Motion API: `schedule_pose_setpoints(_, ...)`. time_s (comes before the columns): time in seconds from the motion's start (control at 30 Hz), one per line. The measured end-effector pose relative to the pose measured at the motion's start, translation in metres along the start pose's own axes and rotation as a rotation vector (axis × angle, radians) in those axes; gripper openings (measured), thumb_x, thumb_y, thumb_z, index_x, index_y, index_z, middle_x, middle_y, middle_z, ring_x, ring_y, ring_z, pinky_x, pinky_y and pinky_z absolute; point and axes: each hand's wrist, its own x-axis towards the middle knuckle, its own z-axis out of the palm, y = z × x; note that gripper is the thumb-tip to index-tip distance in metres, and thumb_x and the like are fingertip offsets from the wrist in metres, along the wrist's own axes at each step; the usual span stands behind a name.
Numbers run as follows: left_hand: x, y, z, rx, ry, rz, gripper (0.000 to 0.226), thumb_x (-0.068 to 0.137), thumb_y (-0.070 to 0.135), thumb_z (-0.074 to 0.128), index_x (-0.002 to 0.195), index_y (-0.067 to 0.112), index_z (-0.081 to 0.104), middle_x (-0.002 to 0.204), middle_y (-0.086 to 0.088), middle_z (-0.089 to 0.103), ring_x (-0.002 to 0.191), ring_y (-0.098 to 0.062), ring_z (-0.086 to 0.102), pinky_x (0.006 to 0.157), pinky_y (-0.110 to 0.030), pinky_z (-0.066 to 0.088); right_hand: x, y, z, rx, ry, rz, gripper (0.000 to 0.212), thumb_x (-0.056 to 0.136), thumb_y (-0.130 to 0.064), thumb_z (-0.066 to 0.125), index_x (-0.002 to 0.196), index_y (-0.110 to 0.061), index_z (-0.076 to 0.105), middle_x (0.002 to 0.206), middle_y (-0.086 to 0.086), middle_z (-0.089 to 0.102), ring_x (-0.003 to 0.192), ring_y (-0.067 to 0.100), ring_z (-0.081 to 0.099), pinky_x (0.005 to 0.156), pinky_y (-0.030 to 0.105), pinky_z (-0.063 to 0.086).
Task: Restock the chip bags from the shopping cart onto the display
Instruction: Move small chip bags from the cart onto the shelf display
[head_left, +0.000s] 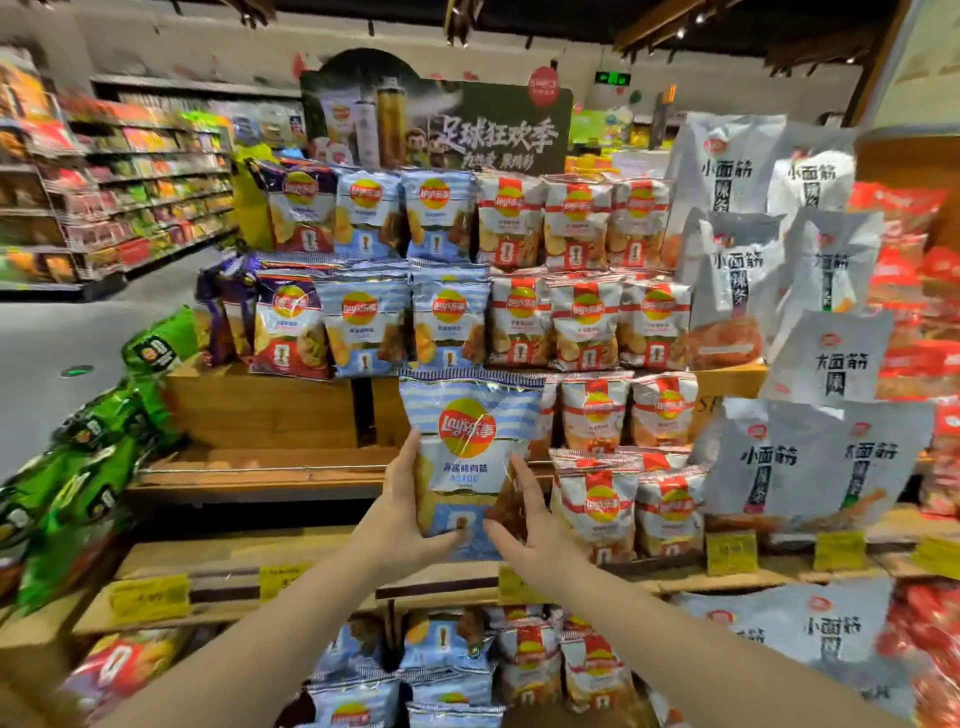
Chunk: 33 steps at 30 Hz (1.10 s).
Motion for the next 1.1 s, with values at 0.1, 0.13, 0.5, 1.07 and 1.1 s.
schedule_pose_setpoints(0.1, 0.008, -0.016, -0.007, 0.026, 0.058, -0.034, 0.12, 0.072, 0.041, 0.079, 0.128, 0.061, -0.026, 0.146, 0.015, 0.013, 0.126, -0.005, 0.039, 0.098, -0.02, 0.04, 0.027, 0.003, 0.011, 0.05, -0.068, 0.002, 0.079, 0.096, -0.035, 0.053, 0.13, -0.07, -0.009, 0.153, -0.018, 0.017, 0.134, 0.002, 0.032, 0.102, 0.019, 0.035)
schedule_pose_setpoints(0.13, 0.013, -0.02, -0.01, 0.041, 0.076, -0.028, 0.117, 0.074, 0.04, 0.077, 0.128, 0.057, -0.025, 0.141, 0.019, 0.009, 0.127, -0.003, 0.032, 0.098, -0.018, 0.035, 0.037, 0.005, 0.012, 0.047, -0.083, 0.009, 0.079, 0.096, -0.034, 0.053, 0.129, -0.07, -0.01, 0.152, -0.019, 0.016, 0.135, 0.002, 0.03, 0.104, 0.019, 0.033)
schedule_pose_setpoints(0.5, 0.128, -0.069, -0.032, 0.037, 0.068, -0.103, 0.102, 0.081, 0.03, 0.073, 0.133, 0.057, -0.01, 0.141, 0.027, 0.011, 0.127, 0.008, 0.023, 0.089, 0.001, 0.028, 0.176, 0.049, 0.017, 0.001, -0.072, -0.003, 0.085, 0.096, -0.029, 0.053, 0.127, -0.071, -0.013, 0.15, -0.015, 0.024, 0.135, 0.004, 0.032, 0.109, 0.027, 0.033)
schedule_pose_setpoints(1.07, 0.266, -0.163, 0.013, 0.466, -0.102, -0.206, 0.104, 0.09, 0.022, 0.063, 0.12, 0.065, -0.027, 0.144, -0.002, 0.028, 0.079, -0.017, 0.059, 0.063, -0.034, 0.05, 0.318, 0.146, 0.009, -0.311, -0.139, 0.072, 0.079, 0.099, -0.024, 0.046, 0.127, -0.054, -0.021, 0.159, -0.003, -0.001, 0.138, 0.022, 0.033, 0.104, 0.031, 0.039)
schedule_pose_setpoints(1.1, 0.268, -0.171, 0.017, 0.472, -0.115, -0.225, 0.105, 0.09, 0.023, 0.063, 0.119, 0.065, -0.028, 0.146, -0.004, 0.026, 0.076, -0.016, 0.059, 0.061, -0.032, 0.049, 0.32, 0.151, 0.012, -0.325, -0.145, 0.077, 0.078, 0.099, -0.024, 0.046, 0.125, -0.053, -0.021, 0.159, -0.001, -0.003, 0.14, 0.022, 0.03, 0.105, 0.029, 0.038)
